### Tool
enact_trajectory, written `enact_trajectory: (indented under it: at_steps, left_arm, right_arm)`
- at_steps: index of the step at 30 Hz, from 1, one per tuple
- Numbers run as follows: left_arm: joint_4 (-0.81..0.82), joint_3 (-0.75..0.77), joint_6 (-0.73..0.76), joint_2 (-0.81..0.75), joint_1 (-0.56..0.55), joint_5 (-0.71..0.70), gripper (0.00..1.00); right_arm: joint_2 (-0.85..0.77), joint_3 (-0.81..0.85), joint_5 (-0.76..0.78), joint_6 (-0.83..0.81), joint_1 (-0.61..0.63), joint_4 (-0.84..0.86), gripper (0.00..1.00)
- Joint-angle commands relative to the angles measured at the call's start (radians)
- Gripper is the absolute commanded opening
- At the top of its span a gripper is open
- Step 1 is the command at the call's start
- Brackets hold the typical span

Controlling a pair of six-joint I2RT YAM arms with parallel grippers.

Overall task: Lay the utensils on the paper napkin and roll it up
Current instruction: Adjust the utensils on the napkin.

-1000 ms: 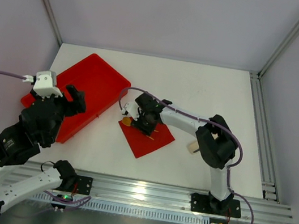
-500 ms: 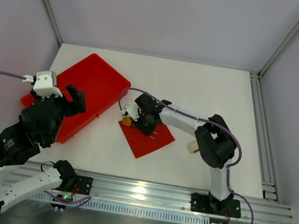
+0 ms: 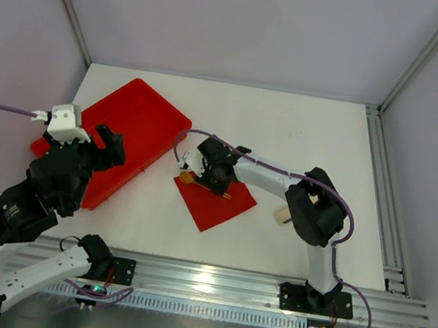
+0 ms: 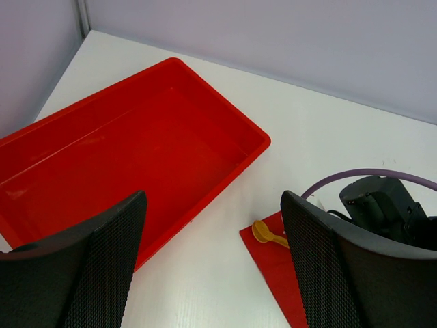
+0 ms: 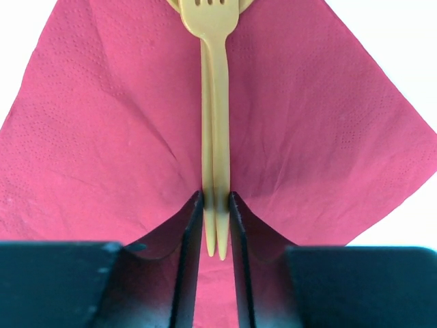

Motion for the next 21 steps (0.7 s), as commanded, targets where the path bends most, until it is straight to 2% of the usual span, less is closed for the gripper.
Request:
enact_trajectory:
  at_steps: [1, 16, 21]
  left_arm:
    - [0.008, 0.024, -0.003, -0.007, -0.001, 0.003, 0.81]
    - [0.011, 0.024, -0.003, -0.005, -0.001, 0.008, 0.81]
    - [0.011, 0.023, -0.001, -0.005, -0.001, 0.006, 0.81]
  right_arm:
    - [-0.009, 0.034, 0.028, -0.014, 0.006, 0.007, 0.24]
    - [-0.034, 0.031, 0.062, -0.048, 0.007, 0.016, 0.20]
    - [-0.032, 0.034, 0.100, -0.051, 0.006, 0.017, 0.25]
